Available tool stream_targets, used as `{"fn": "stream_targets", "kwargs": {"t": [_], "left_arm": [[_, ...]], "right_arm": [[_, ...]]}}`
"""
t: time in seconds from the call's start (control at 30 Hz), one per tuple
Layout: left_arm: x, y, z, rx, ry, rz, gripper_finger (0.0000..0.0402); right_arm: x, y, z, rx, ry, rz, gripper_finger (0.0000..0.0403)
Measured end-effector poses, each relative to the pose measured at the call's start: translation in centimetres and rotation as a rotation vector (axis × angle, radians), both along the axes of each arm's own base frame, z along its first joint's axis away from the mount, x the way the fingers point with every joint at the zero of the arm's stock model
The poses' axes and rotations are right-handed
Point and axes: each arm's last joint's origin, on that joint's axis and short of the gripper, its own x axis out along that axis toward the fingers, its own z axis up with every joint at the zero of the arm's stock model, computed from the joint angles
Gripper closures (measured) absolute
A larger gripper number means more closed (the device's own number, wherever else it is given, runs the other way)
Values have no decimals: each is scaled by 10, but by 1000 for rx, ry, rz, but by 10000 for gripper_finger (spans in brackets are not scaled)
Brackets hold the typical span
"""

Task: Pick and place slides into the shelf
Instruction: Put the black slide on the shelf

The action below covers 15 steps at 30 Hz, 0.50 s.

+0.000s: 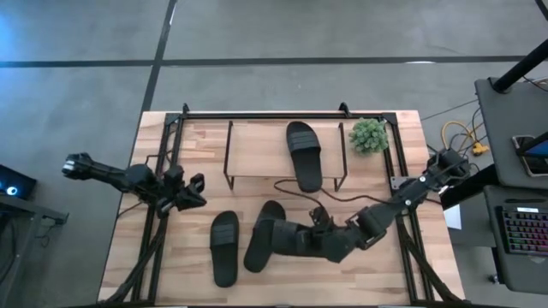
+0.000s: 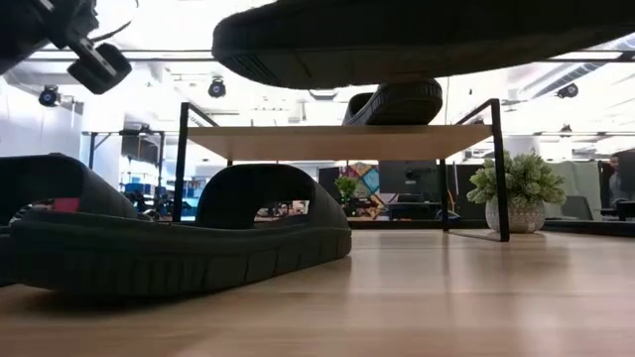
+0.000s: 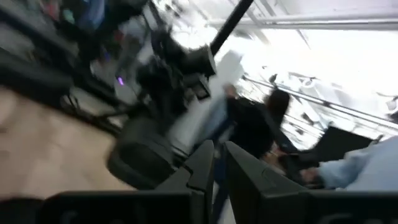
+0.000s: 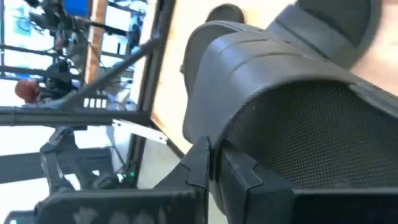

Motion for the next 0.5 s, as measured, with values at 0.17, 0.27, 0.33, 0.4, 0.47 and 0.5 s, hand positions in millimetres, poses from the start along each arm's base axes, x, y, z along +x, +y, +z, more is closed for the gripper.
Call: {"fn": "stream_targets", "kwargs": {"t": [0.17,0.27,0.33,0.4,0.47,0.5], "left_arm": [[9,-4,5,-189,149,-112,380],[14,-7,8,-282,231,-170,378],[19,-9,9,-290,267,-173,374],[25,-10,10,-288,299,-164,368],[33,-12,14,-285,323,-152,359],[37,-13,16,-286,334,-139,354]], "right_arm": [[9,-14,-4,-48,23,-18,390],[12,-21,-6,-91,43,-7,390],[15,-26,-5,-128,45,7,390],[18,-33,-6,-174,52,22,390],[21,-40,-5,-213,56,42,390],[23,-43,-5,-228,57,53,390]]}}
